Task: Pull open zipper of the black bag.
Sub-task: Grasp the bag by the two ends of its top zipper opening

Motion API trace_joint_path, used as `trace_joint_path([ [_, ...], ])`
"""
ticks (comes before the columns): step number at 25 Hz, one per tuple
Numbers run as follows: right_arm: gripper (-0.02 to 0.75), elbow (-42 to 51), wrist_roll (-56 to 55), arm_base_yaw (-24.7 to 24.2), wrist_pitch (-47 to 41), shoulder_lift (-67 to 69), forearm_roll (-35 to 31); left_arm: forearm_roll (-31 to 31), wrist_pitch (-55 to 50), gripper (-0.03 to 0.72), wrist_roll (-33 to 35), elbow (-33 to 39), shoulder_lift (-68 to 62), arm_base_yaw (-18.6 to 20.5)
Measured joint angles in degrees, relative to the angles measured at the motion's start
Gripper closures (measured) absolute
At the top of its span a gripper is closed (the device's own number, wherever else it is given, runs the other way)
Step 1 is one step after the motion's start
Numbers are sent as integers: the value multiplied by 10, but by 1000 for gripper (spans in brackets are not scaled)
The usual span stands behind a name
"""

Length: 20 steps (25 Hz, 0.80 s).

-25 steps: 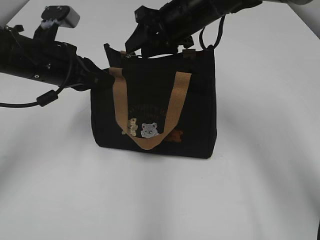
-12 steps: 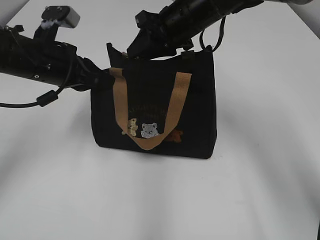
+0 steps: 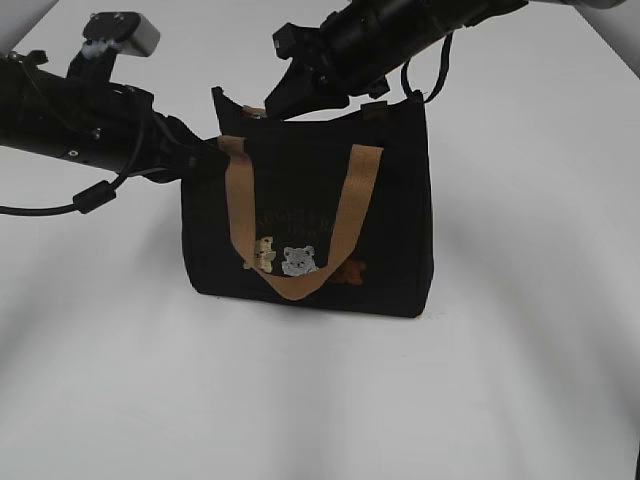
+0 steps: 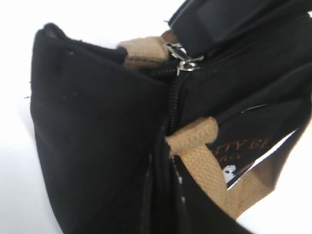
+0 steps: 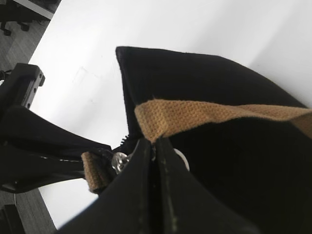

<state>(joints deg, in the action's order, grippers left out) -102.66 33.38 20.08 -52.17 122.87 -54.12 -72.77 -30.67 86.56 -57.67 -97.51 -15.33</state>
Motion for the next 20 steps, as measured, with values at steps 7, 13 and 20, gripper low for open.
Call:
trace_joint_path([
  [7, 738, 0, 3, 0, -2, -27, 30, 1, -1, 655, 0, 0, 0, 0],
  [13, 738, 0, -14, 0, -32, -61, 102, 1, 1, 655, 0, 0, 0, 0],
  [20, 738, 0, -86, 0, -79, -96, 256, 0, 3, 655, 0, 0, 0, 0],
])
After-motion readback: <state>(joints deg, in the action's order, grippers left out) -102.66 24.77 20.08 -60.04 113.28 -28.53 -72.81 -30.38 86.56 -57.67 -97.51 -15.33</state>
